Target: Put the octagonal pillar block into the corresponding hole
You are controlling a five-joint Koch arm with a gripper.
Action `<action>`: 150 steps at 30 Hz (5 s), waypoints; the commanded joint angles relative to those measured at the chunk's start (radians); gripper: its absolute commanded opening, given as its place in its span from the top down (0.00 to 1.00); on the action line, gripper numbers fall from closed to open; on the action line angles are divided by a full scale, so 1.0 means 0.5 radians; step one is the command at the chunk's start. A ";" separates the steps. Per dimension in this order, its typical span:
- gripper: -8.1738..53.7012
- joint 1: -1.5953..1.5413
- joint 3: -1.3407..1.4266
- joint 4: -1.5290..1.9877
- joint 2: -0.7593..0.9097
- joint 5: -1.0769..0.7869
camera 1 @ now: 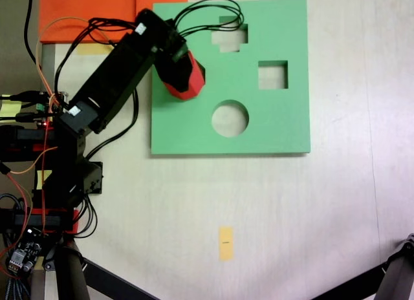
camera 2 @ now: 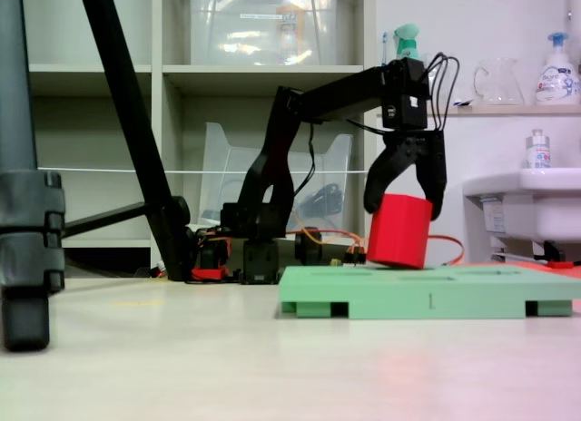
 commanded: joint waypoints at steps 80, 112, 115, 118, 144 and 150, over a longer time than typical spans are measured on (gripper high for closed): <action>0.03 0.123 0.018 0.046 0.316 0.003; 0.31 1.936 2.991 -4.246 1.442 -4.025; 0.31 1.884 3.455 -4.820 1.356 -4.206; 0.30 1.893 3.715 -5.108 1.190 -4.310; 0.31 1.755 4.338 -3.543 2.264 -4.304; 0.31 1.755 4.338 -3.543 2.261 -4.304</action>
